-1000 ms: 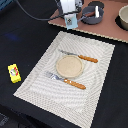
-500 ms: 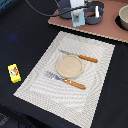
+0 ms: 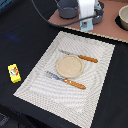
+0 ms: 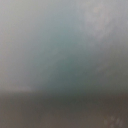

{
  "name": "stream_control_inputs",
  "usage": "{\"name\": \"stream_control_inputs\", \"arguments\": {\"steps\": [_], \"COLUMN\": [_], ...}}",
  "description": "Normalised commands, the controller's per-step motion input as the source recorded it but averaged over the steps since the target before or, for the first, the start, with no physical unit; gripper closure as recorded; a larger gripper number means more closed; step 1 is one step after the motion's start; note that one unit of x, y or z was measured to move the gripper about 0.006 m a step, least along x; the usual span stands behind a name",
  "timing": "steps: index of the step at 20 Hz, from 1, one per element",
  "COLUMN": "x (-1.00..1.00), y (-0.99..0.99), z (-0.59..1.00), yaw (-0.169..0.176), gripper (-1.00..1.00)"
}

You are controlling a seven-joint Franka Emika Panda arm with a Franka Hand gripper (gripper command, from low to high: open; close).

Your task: Interact with the objects in diverse but meaningful ways.

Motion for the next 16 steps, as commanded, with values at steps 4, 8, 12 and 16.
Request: {"name": "stream_control_inputs", "arguments": {"steps": [4,8,12,16], "x": [-0.13,-0.59,-0.51,-0.12], "y": [-0.18,-0.08,-0.05,0.11], "z": [-0.43,-0.34,-0.3,-0.11], "yaw": [0.002,0.023,0.027,0.004], "gripper": [1.0,1.0,1.0,-1.0]}}
